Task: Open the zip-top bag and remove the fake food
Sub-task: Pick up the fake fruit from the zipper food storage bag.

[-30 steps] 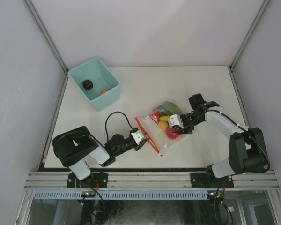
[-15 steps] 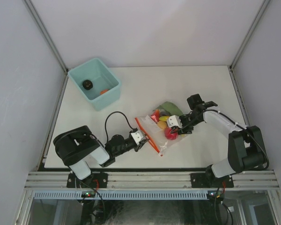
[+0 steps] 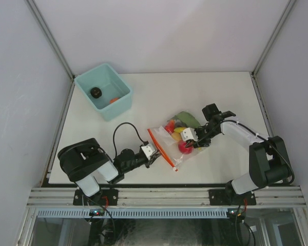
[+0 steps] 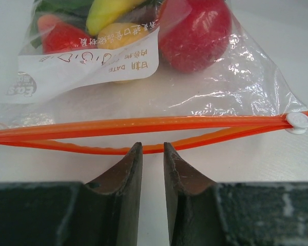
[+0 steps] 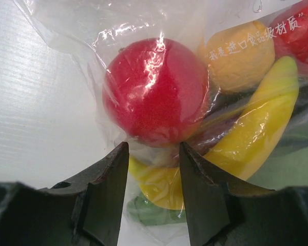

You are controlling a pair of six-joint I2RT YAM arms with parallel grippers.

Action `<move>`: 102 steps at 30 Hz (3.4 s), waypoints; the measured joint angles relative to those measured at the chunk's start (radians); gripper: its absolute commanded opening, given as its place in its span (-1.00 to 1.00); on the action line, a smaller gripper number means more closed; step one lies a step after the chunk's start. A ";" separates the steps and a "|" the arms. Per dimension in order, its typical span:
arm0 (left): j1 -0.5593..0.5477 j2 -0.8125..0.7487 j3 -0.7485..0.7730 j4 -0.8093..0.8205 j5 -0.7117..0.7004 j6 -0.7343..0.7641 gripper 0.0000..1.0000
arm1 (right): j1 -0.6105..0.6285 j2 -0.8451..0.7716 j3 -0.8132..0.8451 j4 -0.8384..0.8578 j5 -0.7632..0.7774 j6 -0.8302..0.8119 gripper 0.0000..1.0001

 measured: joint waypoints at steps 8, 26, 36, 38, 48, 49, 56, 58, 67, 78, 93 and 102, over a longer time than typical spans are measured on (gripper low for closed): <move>0.000 0.000 0.002 0.001 -0.007 -0.001 -0.46 | 0.018 0.005 0.000 0.000 0.006 0.003 -0.17; 0.000 0.106 0.133 0.003 0.045 0.005 0.03 | 0.105 0.059 0.000 0.032 0.032 0.051 -0.52; 0.000 0.126 0.163 0.005 0.115 0.011 0.41 | 0.114 0.080 0.016 0.043 0.010 0.139 -0.66; 0.000 0.126 0.163 0.005 0.121 0.013 0.48 | 0.118 0.080 0.017 0.043 0.002 0.151 -0.66; -0.023 0.125 0.164 0.005 0.125 0.038 0.72 | 0.142 0.098 0.035 0.045 -0.009 0.186 -0.69; -0.027 0.126 0.167 0.005 0.125 0.038 0.72 | 0.145 0.099 0.036 0.046 -0.012 0.191 -0.69; -0.042 0.130 0.195 0.005 0.120 0.039 0.85 | 0.164 0.101 0.037 0.051 -0.032 0.211 -0.75; -0.044 0.132 0.201 0.005 0.115 0.039 0.85 | 0.175 0.101 0.039 0.051 -0.031 0.220 -0.78; -0.044 0.175 0.227 0.015 0.087 0.035 0.77 | 0.227 0.104 0.091 0.035 -0.030 0.292 -0.82; -0.046 0.212 0.234 0.053 0.055 0.025 0.13 | 0.224 0.147 0.142 -0.003 -0.039 0.344 -0.84; -0.049 0.169 0.197 0.046 -0.019 -0.040 -0.44 | 0.187 0.150 0.142 0.011 -0.026 0.399 -0.82; -0.045 0.140 0.153 0.045 -0.078 -0.105 -0.25 | 0.185 0.153 0.142 0.026 0.014 0.424 -0.81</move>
